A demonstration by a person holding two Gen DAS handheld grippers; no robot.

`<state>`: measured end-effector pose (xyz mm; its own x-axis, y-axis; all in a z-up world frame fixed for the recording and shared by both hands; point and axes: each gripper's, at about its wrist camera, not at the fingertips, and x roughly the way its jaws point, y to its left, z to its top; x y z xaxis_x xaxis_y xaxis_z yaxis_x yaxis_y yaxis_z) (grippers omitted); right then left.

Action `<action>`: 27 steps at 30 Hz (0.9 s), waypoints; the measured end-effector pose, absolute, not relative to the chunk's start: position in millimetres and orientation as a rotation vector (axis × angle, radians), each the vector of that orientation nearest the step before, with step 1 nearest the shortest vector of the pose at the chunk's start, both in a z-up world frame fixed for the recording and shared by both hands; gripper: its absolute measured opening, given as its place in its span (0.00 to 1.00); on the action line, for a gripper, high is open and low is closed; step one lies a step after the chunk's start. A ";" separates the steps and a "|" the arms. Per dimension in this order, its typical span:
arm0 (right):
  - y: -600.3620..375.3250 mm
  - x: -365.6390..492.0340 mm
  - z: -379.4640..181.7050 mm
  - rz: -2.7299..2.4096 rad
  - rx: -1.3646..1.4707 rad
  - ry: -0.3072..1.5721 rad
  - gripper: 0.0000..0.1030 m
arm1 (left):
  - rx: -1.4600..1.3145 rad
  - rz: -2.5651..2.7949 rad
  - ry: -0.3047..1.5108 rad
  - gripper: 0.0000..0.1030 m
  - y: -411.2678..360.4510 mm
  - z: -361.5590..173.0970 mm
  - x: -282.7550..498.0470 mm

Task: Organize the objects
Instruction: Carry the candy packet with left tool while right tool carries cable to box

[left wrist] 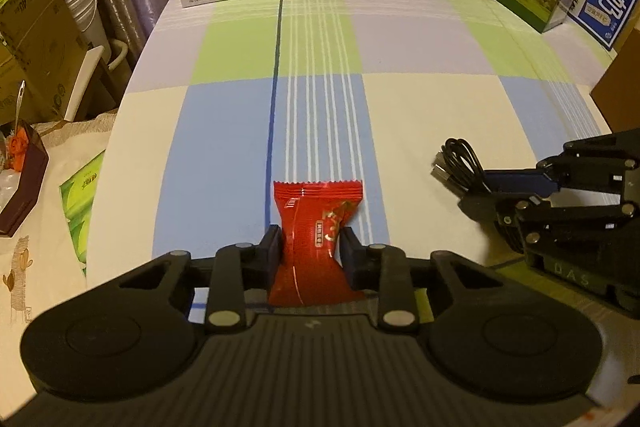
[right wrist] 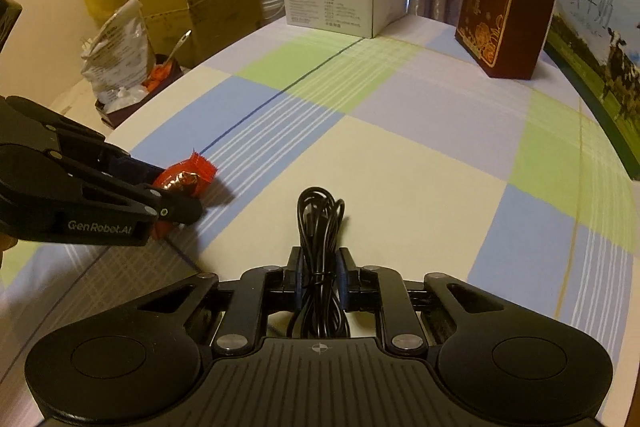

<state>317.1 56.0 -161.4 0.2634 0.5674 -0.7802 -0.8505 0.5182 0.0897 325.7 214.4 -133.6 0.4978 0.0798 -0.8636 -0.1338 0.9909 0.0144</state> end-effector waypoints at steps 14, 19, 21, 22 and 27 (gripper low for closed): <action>15.5 278.4 -151.1 0.952 -0.285 0.966 0.12 | -0.054 0.094 1.066 0.23 189.5 -121.8 294.6; -13.1 253.0 -135.2 0.947 -0.207 0.968 0.10 | -0.050 0.075 1.045 0.23 177.8 -106.9 275.9; -24.9 243.4 -128.2 0.945 -0.176 0.961 0.10 | -0.049 0.066 1.032 0.23 171.7 -100.0 267.7; -30.8 239.1 -124.8 0.941 -0.161 0.955 0.10 | -0.047 0.061 1.025 0.23 168.4 -96.3 263.5; -60.4 219.6 -101.6 0.928 -0.096 0.924 0.10 | -0.043 0.023 0.987 0.23 146.8 -77.1 238.9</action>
